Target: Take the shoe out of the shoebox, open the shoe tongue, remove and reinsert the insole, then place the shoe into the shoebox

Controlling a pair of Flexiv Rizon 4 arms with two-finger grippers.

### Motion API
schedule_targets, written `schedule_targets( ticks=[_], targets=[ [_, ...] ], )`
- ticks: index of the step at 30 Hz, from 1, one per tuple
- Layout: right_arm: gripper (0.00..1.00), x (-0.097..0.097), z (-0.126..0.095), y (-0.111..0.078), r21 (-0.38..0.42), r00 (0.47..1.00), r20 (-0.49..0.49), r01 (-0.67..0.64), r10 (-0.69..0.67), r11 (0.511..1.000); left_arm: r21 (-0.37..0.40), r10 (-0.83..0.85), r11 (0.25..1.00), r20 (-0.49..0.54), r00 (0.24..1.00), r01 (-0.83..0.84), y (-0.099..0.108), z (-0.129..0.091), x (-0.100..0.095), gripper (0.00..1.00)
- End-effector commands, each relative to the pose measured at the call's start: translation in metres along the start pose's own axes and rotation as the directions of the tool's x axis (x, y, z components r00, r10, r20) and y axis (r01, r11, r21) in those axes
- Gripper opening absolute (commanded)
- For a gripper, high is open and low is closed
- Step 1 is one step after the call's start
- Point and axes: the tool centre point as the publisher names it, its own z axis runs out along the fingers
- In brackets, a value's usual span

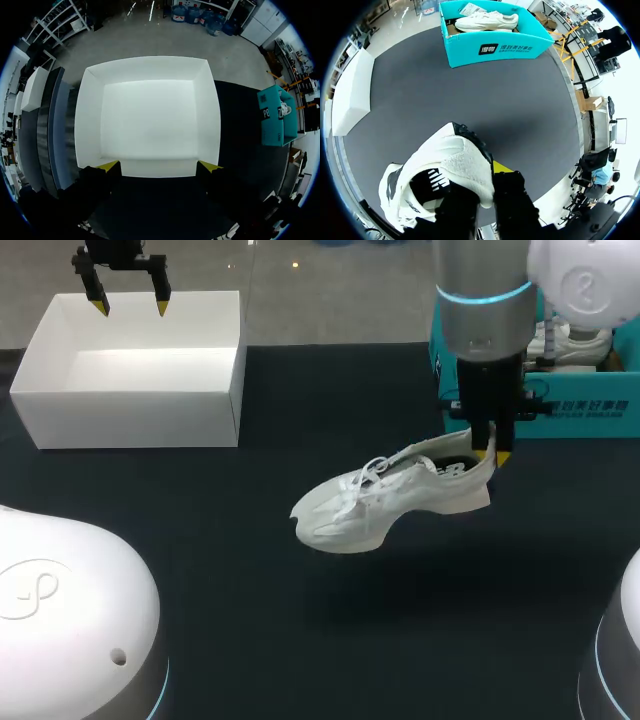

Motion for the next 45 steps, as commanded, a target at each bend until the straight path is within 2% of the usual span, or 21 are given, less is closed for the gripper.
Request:
schedule_targets(
  ticks=[1,9,11,12,14,18,19,21,27,38,39,41,45],
  targets=[
    [0.00,0.010,0.016,-0.018,-0.027,1.000,-0.009,-0.003,0.003,1.000,0.000,0.001,1.000,0.000,1.000,-0.001,0.000,0.000,0.000,1.00],
    [0.00,0.024,0.042,-0.031,0.020,1.000,-0.027,-0.007,0.007,1.000,0.000,0.001,1.000,0.000,1.000,-0.001,0.000,0.000,0.000,1.00],
    [0.00,0.031,0.054,-0.032,0.054,0.997,0.071,-0.034,0.030,0.998,0.000,0.001,1.000,0.000,1.000,-0.001,0.000,0.000,0.000,1.00],
    [0.00,0.034,0.059,-0.032,0.063,0.998,0.047,-0.034,0.031,0.997,0.000,0.001,1.000,0.000,1.000,-0.001,0.000,0.000,0.000,1.00],
    [0.00,0.041,0.071,-0.033,0.077,0.996,0.084,-0.044,0.037,0.996,0.000,0.001,1.000,0.000,1.000,-0.001,0.000,0.000,0.000,1.00],
    [0.00,0.053,0.091,-0.035,0.082,0.997,0.076,-0.022,0.016,0.996,0.000,0.001,1.000,0.000,1.000,-0.001,0.000,0.000,0.000,1.00],
    [0.00,0.055,0.095,-0.035,0.075,0.999,0.048,-0.012,0.008,0.997,0.000,0.001,1.000,0.000,1.000,-0.001,0.000,0.000,0.000,1.00],
    [0.00,0.060,0.100,-0.036,0.070,0.998,0.059,-0.003,-0.001,0.998,0.000,0.001,1.000,0.000,1.000,-0.001,0.000,0.000,0.000,1.00],
    [0.00,0.070,0.116,-0.037,0.082,1.000,0.011,0.006,-0.007,0.997,0.000,0.001,1.000,0.000,1.000,-0.001,0.000,0.000,0.000,1.00],
    [0.00,0.084,0.130,-0.046,0.099,0.999,-0.018,0.028,-0.026,0.995,0.000,0.001,1.000,0.000,1.000,-0.001,0.000,0.000,0.000,1.00],
    [0.99,0.082,0.126,-0.047,0.098,1.000,-0.022,0.023,-0.021,0.995,0.000,0.001,1.000,0.000,1.000,-0.001,0.000,0.000,0.000,1.00],
    [1.00,0.076,0.117,-0.048,0.083,1.000,-0.026,0.014,-0.012,0.996,0.000,0.001,1.000,0.000,1.000,-0.001,0.000,0.000,0.000,1.00],
    [1.00,0.059,0.080,-0.047,0.025,0.997,-0.072,0.028,-0.027,0.999,0.000,0.001,1.000,0.000,1.000,-0.001,0.000,0.000,0.000,1.00]
  ],
)
